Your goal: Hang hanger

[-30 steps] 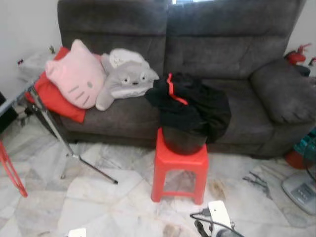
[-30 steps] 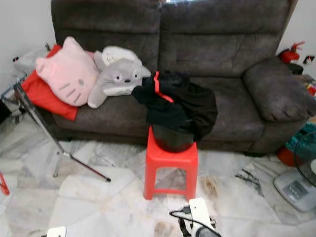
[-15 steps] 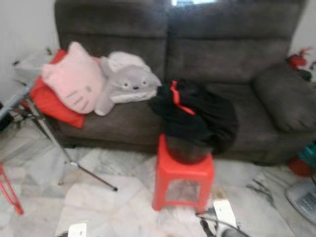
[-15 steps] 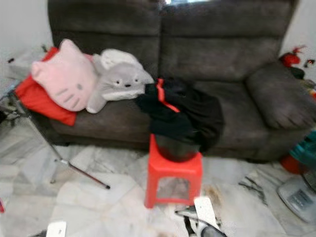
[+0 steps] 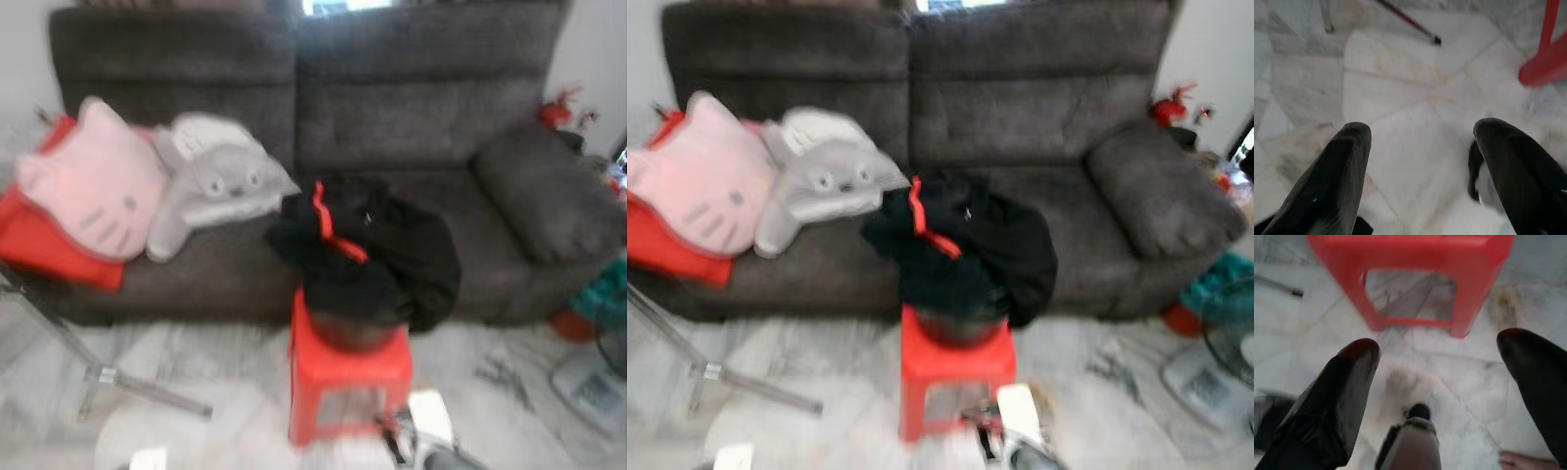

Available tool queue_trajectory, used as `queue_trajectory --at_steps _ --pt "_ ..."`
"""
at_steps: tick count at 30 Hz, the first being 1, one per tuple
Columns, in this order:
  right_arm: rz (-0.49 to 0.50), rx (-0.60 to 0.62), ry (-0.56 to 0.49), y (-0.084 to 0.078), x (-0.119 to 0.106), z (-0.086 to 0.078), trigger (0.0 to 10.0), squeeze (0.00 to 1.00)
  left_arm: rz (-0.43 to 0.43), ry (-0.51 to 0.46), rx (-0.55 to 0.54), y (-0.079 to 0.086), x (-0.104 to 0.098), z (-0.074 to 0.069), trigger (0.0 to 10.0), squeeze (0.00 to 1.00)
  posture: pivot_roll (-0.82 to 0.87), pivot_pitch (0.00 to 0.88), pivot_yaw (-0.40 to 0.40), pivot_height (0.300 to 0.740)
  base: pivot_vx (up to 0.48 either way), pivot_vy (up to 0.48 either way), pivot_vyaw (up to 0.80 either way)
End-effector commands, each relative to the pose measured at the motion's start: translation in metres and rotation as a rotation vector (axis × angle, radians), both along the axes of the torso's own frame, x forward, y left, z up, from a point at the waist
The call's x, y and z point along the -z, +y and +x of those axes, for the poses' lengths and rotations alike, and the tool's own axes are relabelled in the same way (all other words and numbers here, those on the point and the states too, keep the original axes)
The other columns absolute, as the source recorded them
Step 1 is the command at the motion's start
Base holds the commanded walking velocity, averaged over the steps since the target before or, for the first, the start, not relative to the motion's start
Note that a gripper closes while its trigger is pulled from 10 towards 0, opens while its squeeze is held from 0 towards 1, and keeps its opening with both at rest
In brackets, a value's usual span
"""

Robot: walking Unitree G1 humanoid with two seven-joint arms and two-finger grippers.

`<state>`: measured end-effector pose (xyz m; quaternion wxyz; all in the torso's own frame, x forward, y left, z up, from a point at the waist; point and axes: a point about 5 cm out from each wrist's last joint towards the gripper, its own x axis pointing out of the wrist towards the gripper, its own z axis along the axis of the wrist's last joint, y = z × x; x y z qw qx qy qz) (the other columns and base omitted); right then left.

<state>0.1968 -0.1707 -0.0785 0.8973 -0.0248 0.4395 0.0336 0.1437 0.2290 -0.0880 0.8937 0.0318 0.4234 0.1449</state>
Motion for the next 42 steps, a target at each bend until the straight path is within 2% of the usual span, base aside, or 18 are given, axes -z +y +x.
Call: queue_trajectory --at_steps 1,10,20,21,22,23,25,28,30,33,35,38,40,42 --pt "0.01 0.118 -0.019 -0.009 0.001 -0.005 10.0 0.0 -0.012 0.04 -0.001 -0.003 0.005 -0.01 10.0 0.0 -0.03 0.0 0.047 0.74 0.0 0.0 0.0" --pt "0.02 0.092 -0.137 -0.008 -0.006 0.003 10.0 0.0 -0.008 0.044 0.007 -0.003 0.005 -0.01 10.0 0.0 -0.04 0.0 0.046 0.74 0.0 0.0 0.0" --pt "-0.053 -0.073 -0.286 -0.005 -0.019 0.015 10.0 0.0 -0.001 0.046 0.011 -0.002 0.005 -0.01 10.0 0.0 -0.07 0.0 0.039 0.74 0.0 0.0 0.0" --pt "-0.068 -0.116 -0.437 -0.007 -0.038 0.034 10.0 0.0 0.0 0.047 0.01 -0.002 0.005 -0.01 10.0 0.0 -0.07 0.0 0.038 0.74 0.0 0.0 0.0" --pt "-0.068 -0.116 -0.437 -0.007 -0.038 0.034 10.0 0.0 0.0 0.047 0.01 -0.002 0.005 -0.01 10.0 0.0 -0.07 0.0 0.038 0.74 0.0 0.0 0.0" --pt "-0.16 -0.22 -0.667 -0.011 -0.069 0.054 10.0 0.0 0.0 0.048 0.011 -0.002 0.005 -0.011 10.0 0.0 -0.07 0.0 0.038 0.74 0.0 0.0 0.0" --pt "-0.168 -0.271 -0.803 -0.006 -0.1 0.071 10.0 0.0 -0.001 0.051 0.011 -0.002 0.006 -0.012 10.0 0.0 -0.07 0.0 0.037 0.74 0.0 0.0 0.0" --pt "-0.123 -0.263 -0.854 0.002 -0.127 0.084 10.0 0.0 -0.002 0.056 0.012 -0.003 0.006 -0.014 10.0 0.0 -0.08 0.0 0.036 0.74 0.0 0.0 0.0" --pt "-0.115 -0.263 -0.88 0.006 -0.133 0.086 10.0 0.0 -0.002 0.058 0.013 -0.003 0.007 -0.014 10.0 0.0 -0.08 0.0 0.036 0.74 0.0 0.0 0.0" --pt "-0.043 -0.233 -0.928 0.012 -0.137 0.081 10.0 0.0 -0.002 0.061 0.018 -0.004 0.007 -0.015 10.0 0.0 -0.07 0.0 0.035 0.74 0.0 0.0 0.0" --pt "-0.002 -0.227 -0.93 0.009 -0.134 0.071 10.0 0.0 -0.002 0.065 0.021 -0.004 0.008 -0.017 10.0 0.0 -0.08 0.0 0.036 0.74 0.0 0.0 0.0" --pt "0.002 -0.229 -0.899 0.007 -0.139 0.068 10.0 0.0 -0.001 0.069 0.023 -0.004 0.008 -0.018 10.0 0.0 -0.08 0.0 0.038 0.74 0.0 0.0 0.0" --pt "-0.012 -0.236 -0.893 0.006 -0.146 0.073 10.0 0.0 0.001 0.071 0.026 -0.004 0.008 -0.018 10.0 0.0 -0.08 0.0 0.041 0.74 0.0 0.0 0.0" --pt "-0.004 -0.273 -0.932 0.01 -0.159 0.086 10.0 0.0 0.001 0.07 0.028 -0.004 0.008 -0.017 10.0 0.0 -0.08 0.0 0.041 0.74 0.0 0.0 0.0"
